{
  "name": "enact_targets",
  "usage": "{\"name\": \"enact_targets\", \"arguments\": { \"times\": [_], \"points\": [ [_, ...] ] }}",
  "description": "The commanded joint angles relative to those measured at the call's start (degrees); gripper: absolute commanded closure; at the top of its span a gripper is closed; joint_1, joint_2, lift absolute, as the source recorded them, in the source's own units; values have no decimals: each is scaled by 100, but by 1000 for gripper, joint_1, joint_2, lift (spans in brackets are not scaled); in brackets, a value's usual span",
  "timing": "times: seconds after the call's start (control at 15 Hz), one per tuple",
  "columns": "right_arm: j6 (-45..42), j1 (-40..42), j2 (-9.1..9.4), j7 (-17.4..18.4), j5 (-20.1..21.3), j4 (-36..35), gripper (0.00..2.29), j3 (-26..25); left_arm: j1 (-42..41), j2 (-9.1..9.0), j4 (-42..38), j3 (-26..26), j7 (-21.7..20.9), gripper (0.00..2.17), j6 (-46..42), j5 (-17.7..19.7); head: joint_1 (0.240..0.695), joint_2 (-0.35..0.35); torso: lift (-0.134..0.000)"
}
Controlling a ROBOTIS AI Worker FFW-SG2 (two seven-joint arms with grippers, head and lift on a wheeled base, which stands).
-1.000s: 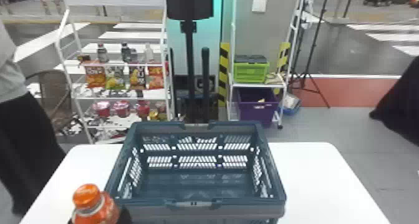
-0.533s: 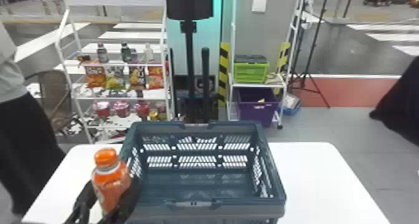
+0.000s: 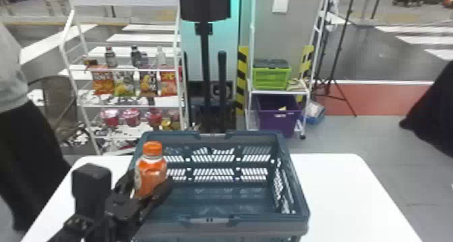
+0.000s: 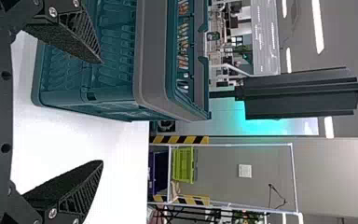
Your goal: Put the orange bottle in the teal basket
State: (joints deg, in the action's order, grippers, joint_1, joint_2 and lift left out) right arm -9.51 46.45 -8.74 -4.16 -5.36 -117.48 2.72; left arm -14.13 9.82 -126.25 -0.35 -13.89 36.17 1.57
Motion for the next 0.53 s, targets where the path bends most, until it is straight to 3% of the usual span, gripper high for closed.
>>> {"name": "enact_targets", "arguments": {
  "times": [0.0,0.27,0.47],
  "points": [
    [86,-48,30,20,35,59,130,9,684,275,514,-220,-140,620,369,19,499,0,0],
    [156,-66,92,99,105,120,130,9,1844,662,1630,-853,-553,620,633,46,499,0,0],
    [139,14,180,99,131,120,130,-61,2802,785,2764,-1371,-1116,620,633,248,499,0,0]
  ]
}}
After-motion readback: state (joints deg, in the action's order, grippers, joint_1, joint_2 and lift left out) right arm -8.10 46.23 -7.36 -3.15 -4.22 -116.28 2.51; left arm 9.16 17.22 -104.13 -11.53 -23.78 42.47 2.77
